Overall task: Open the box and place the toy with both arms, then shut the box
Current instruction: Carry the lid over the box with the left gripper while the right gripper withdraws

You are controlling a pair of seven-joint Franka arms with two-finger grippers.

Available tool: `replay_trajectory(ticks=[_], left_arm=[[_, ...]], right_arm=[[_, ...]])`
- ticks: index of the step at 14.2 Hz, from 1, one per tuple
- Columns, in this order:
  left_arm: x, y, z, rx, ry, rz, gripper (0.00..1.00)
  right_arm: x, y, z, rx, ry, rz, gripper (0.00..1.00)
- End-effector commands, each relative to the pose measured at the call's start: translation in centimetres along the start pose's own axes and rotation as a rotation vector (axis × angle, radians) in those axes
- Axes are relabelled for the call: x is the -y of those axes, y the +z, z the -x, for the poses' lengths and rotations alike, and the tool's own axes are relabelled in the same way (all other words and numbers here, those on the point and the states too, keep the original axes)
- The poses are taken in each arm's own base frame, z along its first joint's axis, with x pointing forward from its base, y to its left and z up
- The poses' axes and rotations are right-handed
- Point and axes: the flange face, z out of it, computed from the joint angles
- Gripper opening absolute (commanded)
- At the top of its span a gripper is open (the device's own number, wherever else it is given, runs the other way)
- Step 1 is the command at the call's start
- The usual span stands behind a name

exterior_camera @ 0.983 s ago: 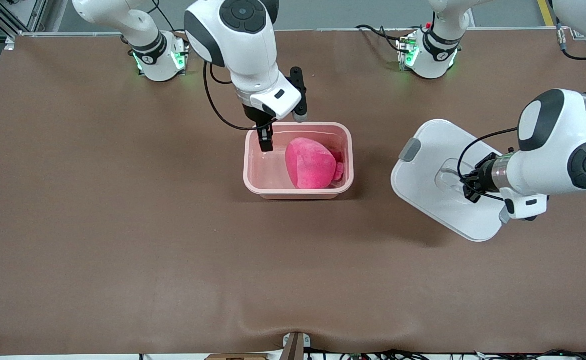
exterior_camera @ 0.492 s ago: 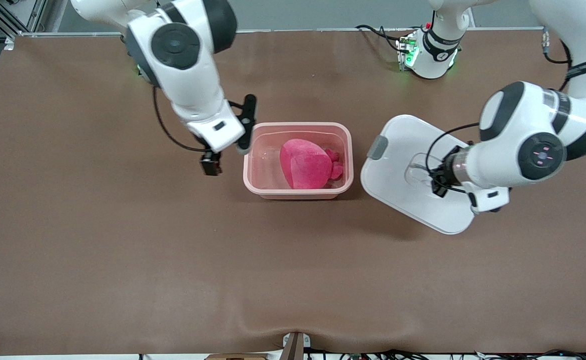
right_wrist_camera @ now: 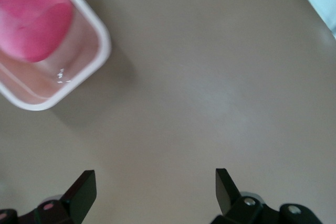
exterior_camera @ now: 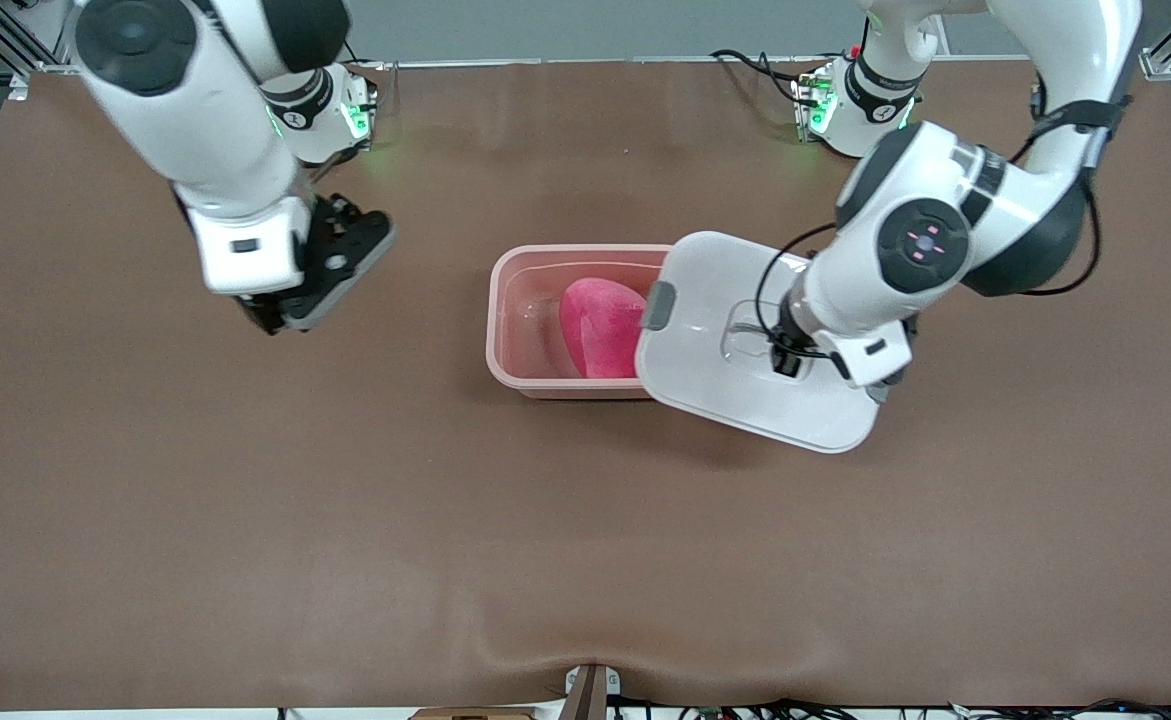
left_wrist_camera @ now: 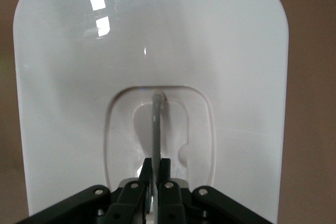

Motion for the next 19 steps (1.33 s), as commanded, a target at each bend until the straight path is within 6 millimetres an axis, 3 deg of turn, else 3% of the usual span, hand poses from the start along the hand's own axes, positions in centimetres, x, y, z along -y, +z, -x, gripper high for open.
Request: replay_trajectory(ticks=[1, 5, 7, 9, 12, 16, 19], left_arm=[[0.8, -0.9, 4.2, 0.006, -0.079, 0.067, 0.0], [2.2, 0.1, 11.0, 0.021, -0.158, 0.116, 0.0], [2.7, 1.9, 13.5, -0.011, -0.201, 0.114, 0.0], [3.2, 3.7, 15.3, -0.039, -0.217, 0.11, 0.0], [4.1, 5.4, 18.1, -0.069, -0.223, 0.134, 0.0], [4.1, 6.9, 19.7, -0.064, -0.237, 0.155, 0.0], [4.3, 7.4, 21.1, -0.068, -0.223, 0.161, 0.0]], right_arm=[[-6.4, -1.5, 5.5, -0.017, 0.14, 0.001, 1.0], [-12.8, -3.1, 11.8, -0.05, 0.307, 0.028, 1.0], [-15.2, -3.6, 14.9, -0.055, 0.384, 0.028, 1.0], [-16.3, -4.1, 17.1, -0.057, 0.498, 0.009, 1.0], [-18.0, -2.6, 20.0, -0.038, 0.699, -0.099, 1.0], [-18.7, -0.3, 22.0, 0.016, 0.76, -0.123, 1.0], [-18.5, 0.4, 22.6, 0.03, 0.767, -0.129, 1.0]])
